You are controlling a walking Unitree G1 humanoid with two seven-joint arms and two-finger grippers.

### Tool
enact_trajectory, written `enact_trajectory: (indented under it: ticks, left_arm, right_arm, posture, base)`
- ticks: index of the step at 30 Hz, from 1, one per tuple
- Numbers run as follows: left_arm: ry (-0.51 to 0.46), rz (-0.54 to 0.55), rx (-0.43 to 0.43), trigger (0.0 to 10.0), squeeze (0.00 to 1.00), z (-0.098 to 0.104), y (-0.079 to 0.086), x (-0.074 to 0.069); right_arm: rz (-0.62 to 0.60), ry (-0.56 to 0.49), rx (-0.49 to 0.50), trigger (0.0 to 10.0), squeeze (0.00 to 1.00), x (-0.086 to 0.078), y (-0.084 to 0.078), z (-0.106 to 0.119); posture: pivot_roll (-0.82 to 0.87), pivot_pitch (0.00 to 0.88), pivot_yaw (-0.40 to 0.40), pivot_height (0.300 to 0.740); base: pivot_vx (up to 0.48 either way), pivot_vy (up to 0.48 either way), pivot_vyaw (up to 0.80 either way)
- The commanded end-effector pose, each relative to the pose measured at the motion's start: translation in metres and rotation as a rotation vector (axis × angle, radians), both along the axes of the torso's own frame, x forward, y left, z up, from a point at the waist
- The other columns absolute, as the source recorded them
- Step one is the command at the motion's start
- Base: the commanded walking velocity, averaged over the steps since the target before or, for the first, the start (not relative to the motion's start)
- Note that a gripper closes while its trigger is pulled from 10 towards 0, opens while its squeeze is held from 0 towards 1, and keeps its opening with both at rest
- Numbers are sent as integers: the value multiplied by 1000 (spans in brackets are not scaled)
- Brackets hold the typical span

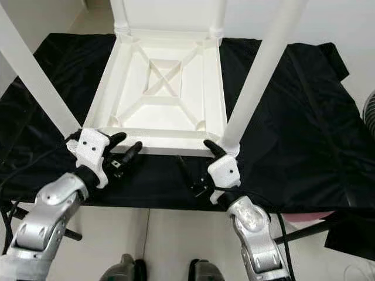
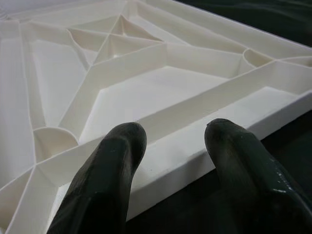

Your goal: Building children table

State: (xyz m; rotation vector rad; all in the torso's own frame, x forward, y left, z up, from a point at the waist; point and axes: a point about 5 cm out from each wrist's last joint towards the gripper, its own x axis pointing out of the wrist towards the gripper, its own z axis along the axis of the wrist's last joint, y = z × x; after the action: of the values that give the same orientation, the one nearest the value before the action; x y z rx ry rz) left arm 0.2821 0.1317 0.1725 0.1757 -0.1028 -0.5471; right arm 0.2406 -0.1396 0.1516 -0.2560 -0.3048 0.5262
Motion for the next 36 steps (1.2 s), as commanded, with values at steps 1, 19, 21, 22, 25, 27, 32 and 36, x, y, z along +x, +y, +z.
enact_trajectory:
  ticks: [1,19,21,22,25,27,32,36]
  left_arm:
    - [9,3,33,10000,0,-3,4,6]
    - [10,-6,92,10000,0,0,11,39]
    - [11,-5,94,10000,0,-1,11,40]
    - [18,0,94,10000,0,-2,11,40]
    - [30,8,99,10000,0,-6,11,40]
    - [51,30,96,10000,0,-13,11,39]
    - [56,48,86,10000,0,-15,11,39]
    - [46,85,49,10000,0,-14,10,39]
  right_arm:
    - [-6,-24,-9,10000,1000,-6,-7,2]
    - [-444,-231,10,10000,0,-16,-51,25]
    - [-451,-256,10,10000,0,-12,-51,31]
    - [-450,-271,23,10000,0,-6,-50,38]
    - [-438,-286,45,10000,0,1,-48,45]
    - [-367,-300,71,10000,0,15,-39,58]
    - [-316,-303,79,10000,0,23,-33,64]
    - [-191,-290,74,10000,0,30,-24,74]
  posture:
    - [-40,171,71,740]
    - [-99,147,103,740]
    - [-99,147,103,740]
    - [-97,145,98,740]
    - [-92,138,92,740]
    - [-83,129,78,740]
    - [-80,131,68,740]
    - [-79,134,48,740]
  base:
    - [0,0,0]
    - [0,0,0]
    - [0,0,0]
    - [0,0,0]
    - [0,0,0]
    - [0,0,0]
    - [0,0,0]
    - [0,0,0]
